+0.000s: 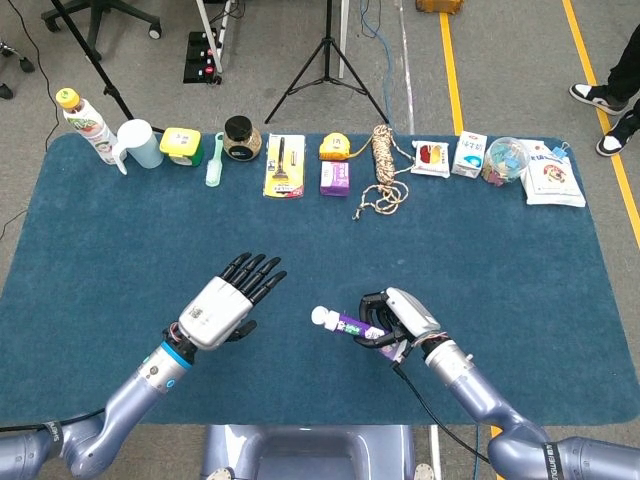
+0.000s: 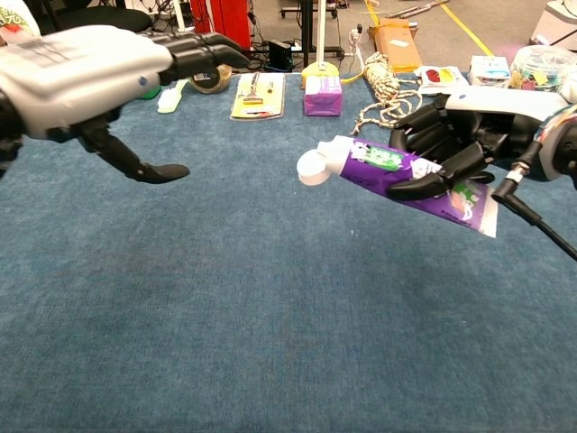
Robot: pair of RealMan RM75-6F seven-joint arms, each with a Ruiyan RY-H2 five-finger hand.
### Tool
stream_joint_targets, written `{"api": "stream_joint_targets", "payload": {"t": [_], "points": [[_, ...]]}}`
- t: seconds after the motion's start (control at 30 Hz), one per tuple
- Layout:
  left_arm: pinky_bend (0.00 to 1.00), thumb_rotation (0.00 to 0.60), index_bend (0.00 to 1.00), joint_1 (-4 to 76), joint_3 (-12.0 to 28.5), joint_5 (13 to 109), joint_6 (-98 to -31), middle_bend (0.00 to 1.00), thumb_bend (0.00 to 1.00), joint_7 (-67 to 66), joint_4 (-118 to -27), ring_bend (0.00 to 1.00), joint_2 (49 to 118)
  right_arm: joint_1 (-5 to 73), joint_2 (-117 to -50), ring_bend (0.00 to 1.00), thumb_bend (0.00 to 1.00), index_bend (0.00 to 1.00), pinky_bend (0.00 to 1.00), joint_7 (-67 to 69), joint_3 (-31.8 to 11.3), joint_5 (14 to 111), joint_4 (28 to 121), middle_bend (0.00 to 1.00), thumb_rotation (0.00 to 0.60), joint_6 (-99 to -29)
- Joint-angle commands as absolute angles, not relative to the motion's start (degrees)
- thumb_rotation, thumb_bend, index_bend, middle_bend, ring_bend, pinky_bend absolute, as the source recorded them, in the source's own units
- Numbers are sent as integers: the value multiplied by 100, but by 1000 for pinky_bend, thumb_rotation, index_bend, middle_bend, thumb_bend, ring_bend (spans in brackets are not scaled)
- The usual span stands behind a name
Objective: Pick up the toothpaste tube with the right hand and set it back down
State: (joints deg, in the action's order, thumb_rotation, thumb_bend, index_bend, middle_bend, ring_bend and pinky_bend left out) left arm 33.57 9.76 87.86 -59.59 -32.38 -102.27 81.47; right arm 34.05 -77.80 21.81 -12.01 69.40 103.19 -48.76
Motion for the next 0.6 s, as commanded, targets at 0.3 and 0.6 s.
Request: {"api": "stream_joint_targets", "payload": {"t": [0.3, 0.6], "points": [[52, 559, 0, 3700, 1002, 8599, -5977, 0, 259, -3590, -9832, 0, 8749, 3510, -7842, 825, 250, 801, 963, 2415, -1292, 6894, 10458, 760, 600, -4749], [49, 559, 0, 3857, 1020, 8838, -6294, 0, 260, -3149, -9334, 0, 9205, 3580, -7847, 825, 251, 802, 964, 2699, -1345, 6928, 10506, 760, 600, -4601]]}}
